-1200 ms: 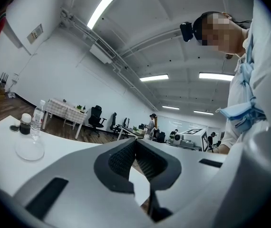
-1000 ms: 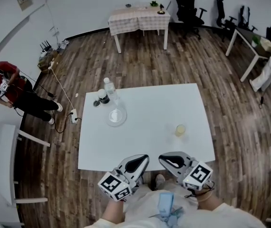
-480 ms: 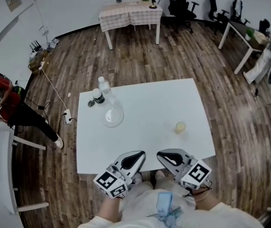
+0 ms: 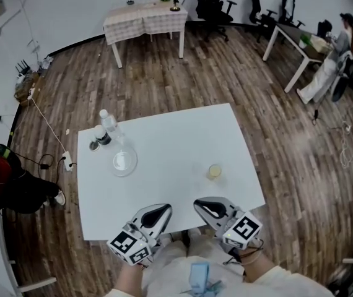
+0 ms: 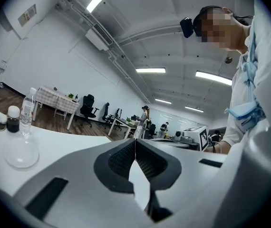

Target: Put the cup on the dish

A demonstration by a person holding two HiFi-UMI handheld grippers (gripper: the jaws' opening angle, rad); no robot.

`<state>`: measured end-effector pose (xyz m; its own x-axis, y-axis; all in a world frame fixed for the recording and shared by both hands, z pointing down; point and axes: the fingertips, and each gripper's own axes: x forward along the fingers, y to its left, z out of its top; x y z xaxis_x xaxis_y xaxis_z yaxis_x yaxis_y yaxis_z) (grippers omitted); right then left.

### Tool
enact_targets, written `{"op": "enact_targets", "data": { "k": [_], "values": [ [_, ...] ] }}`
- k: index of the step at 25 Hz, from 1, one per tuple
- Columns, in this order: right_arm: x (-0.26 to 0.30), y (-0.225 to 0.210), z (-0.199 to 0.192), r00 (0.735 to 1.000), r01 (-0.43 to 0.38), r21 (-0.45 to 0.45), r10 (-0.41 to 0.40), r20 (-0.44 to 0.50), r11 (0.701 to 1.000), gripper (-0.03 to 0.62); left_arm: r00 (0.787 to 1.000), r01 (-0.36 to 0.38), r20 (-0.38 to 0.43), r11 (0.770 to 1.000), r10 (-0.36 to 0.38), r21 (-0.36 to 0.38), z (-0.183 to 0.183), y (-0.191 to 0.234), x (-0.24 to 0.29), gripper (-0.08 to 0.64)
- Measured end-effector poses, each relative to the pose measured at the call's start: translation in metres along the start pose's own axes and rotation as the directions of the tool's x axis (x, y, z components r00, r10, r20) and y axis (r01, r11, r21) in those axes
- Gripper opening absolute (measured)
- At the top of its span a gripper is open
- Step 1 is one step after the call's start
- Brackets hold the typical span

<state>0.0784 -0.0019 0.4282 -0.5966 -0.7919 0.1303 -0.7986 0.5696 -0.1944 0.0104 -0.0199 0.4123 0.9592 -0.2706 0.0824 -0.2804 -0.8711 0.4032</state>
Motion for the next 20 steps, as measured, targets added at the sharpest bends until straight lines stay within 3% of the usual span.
{"op": "enact_targets", "data": {
  "k": [5, 14, 17, 20],
  "values": [
    [-0.01, -0.019, -0.012, 0.999, 0.046, 0.039, -0.046, -0.012, 0.998, 0.032, 0.999, -0.013, -0.033, 1.0, 0.012, -0.022, -0.015, 0.009, 0.005, 0.002],
    [-0.018, -0.027, -0.025, 0.999, 0.049, 0.044, -0.048, -0.02, 0.998, 0.04, 0.997, 0.016, -0.072, 1.0, -0.017, -0.021, -0.024, 0.01, 0.027, 0.002],
    [-0.021, -0.032, -0.03, 0.998, 0.049, 0.059, -0.047, -0.028, 0.997, 0.132, 0.997, 0.022, -0.079, 1.0, -0.024, -0.021, -0.025, 0.007, 0.032, 0.002],
    [-0.023, -0.041, -0.036, 0.997, 0.072, 0.072, -0.071, -0.029, 0.995, 0.166, 0.996, 0.025, -0.087, 0.999, -0.027, -0.021, -0.028, 0.006, 0.034, 0.002]
  ]
}}
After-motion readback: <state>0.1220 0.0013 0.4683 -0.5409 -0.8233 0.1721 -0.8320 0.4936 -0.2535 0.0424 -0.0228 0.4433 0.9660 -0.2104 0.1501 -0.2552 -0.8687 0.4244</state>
